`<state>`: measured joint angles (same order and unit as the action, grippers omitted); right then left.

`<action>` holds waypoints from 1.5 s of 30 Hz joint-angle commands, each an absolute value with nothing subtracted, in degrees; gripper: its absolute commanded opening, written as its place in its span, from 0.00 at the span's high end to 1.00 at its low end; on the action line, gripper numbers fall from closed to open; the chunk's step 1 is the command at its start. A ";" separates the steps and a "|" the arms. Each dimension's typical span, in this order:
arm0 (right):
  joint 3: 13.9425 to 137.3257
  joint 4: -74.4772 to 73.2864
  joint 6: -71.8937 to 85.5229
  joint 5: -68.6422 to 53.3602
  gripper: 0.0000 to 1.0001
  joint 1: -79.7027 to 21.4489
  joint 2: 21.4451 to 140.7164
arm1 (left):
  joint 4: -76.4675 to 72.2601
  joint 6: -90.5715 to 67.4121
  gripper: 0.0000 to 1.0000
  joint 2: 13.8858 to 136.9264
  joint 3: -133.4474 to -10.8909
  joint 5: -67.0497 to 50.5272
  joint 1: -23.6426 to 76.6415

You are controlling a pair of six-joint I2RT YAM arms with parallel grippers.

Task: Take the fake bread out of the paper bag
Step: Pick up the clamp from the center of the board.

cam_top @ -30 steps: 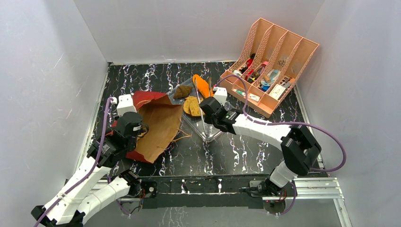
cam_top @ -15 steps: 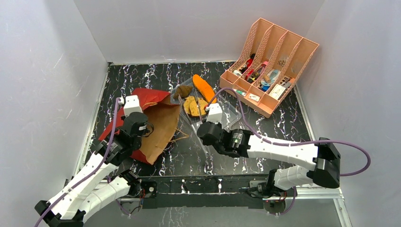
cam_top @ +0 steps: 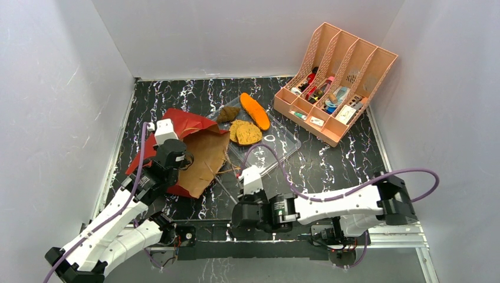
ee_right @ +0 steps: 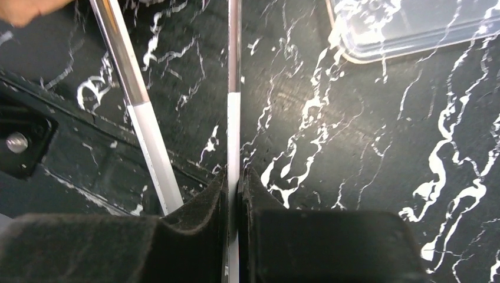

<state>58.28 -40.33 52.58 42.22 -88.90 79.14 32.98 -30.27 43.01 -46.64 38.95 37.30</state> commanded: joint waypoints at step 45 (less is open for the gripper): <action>64.67 -2.72 23.88 33.95 0.41 -73.67 102.38 | 24.64 -38.71 1.00 39.48 -35.13 33.66 38.67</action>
